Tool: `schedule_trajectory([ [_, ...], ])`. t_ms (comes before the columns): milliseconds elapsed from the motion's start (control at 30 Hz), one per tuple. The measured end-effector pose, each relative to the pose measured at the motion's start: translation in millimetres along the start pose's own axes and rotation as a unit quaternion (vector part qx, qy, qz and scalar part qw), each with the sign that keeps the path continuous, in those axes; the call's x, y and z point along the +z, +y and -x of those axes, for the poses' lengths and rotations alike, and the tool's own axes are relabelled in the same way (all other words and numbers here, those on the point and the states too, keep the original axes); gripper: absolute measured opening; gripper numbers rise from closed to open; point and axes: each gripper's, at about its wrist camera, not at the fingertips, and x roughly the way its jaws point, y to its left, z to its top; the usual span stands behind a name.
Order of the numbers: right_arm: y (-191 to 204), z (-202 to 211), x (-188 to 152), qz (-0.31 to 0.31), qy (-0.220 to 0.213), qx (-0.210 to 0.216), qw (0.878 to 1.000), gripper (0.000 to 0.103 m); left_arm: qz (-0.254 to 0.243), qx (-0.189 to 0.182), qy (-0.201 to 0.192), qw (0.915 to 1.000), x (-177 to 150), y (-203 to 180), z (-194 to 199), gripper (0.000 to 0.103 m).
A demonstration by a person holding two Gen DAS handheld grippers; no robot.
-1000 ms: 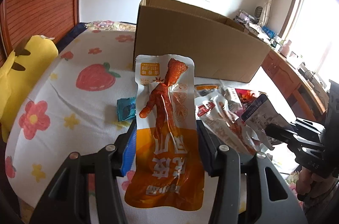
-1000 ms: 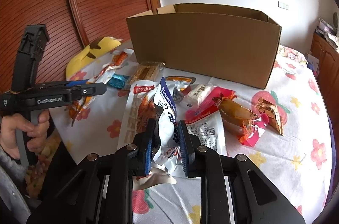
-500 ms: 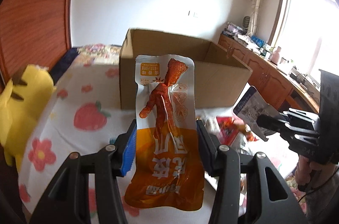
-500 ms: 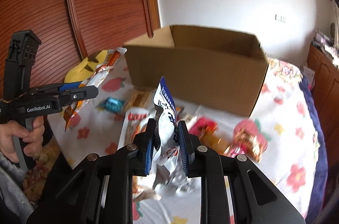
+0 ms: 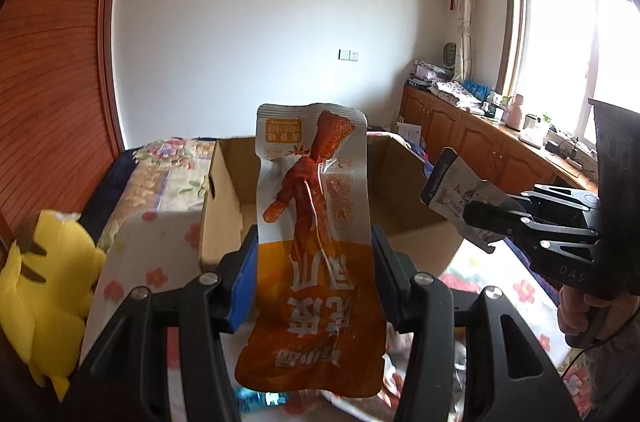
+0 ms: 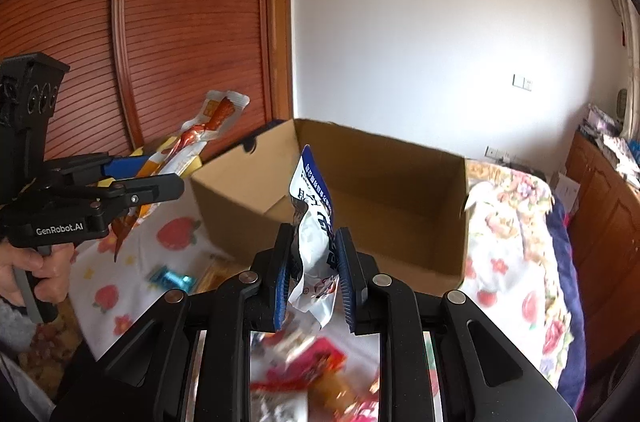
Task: Organize snacks
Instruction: 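Carry both pouches over the box and open both tools to drop them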
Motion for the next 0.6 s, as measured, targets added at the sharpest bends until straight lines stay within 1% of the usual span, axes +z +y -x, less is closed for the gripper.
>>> schedule_trajectory([
  [133,-8,-15,13,0.008,-0.004,-0.004,1.0,0.02,-0.003,-0.002,-0.002,1.0,14,3,-19,0.05],
  [300,-18,-36,24,0.014,-0.005,-0.006,1.0,0.02,-0.009,0.0,0.006,0.9999,23,6,-45,0.051],
  [600,-29,-73,21,0.01,0.014,-0.005,1.0,0.02,-0.009,0.002,0.025,0.9996,23,5,-86,0.051],
])
